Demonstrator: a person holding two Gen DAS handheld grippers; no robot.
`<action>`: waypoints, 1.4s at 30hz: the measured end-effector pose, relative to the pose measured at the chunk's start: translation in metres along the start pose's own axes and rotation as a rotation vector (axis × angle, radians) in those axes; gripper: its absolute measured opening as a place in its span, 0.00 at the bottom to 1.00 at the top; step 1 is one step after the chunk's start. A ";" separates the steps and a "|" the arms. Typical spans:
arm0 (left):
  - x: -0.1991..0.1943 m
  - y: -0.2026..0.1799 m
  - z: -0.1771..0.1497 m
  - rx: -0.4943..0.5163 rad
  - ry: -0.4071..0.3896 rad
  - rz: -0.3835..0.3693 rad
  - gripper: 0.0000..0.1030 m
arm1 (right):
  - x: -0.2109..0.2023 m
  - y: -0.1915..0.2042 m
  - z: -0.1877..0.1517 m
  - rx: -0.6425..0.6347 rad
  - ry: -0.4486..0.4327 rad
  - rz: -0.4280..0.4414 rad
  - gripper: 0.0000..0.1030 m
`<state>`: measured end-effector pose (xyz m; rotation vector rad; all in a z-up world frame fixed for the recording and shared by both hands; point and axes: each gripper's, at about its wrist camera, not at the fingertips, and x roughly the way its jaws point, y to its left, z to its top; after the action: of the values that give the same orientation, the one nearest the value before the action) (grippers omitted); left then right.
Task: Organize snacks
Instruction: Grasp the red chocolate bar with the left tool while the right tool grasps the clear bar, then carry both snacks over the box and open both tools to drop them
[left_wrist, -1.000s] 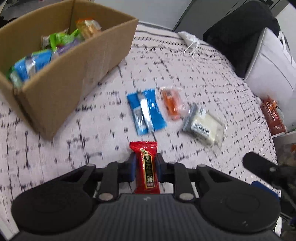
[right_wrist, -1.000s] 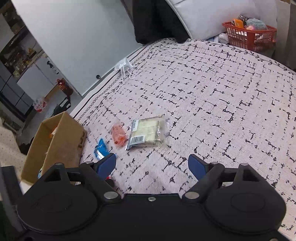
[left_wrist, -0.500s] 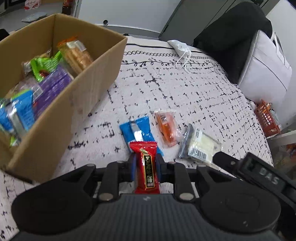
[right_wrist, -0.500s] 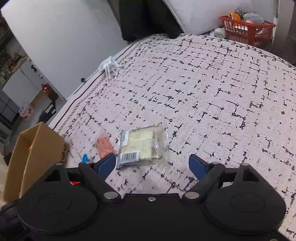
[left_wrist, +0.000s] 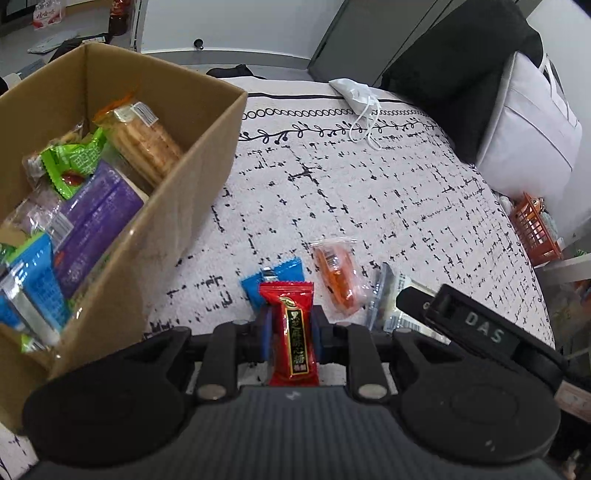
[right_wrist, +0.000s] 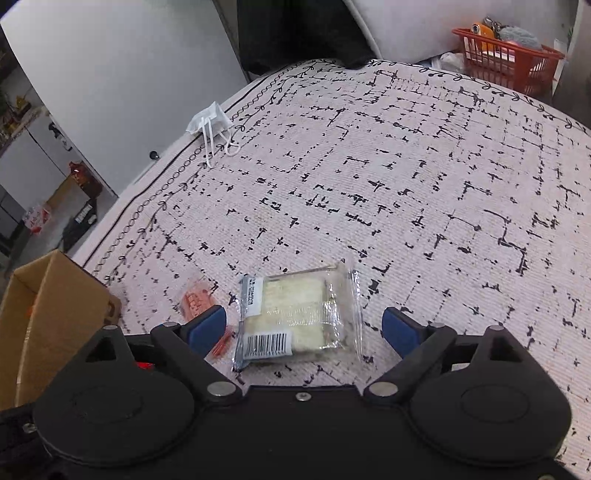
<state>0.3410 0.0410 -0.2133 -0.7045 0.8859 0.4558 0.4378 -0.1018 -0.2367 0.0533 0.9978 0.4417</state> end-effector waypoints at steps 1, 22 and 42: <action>0.000 0.001 0.001 0.000 0.000 0.003 0.20 | 0.002 0.000 -0.001 -0.003 -0.001 -0.006 0.89; -0.057 -0.009 -0.003 0.038 -0.086 -0.031 0.20 | -0.048 0.006 -0.001 -0.021 -0.033 0.071 0.44; -0.130 0.032 0.024 0.005 -0.198 -0.036 0.20 | -0.109 0.061 -0.003 -0.134 -0.150 0.195 0.44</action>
<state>0.2613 0.0703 -0.1078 -0.6575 0.6868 0.4824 0.3647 -0.0882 -0.1357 0.0620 0.8168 0.6724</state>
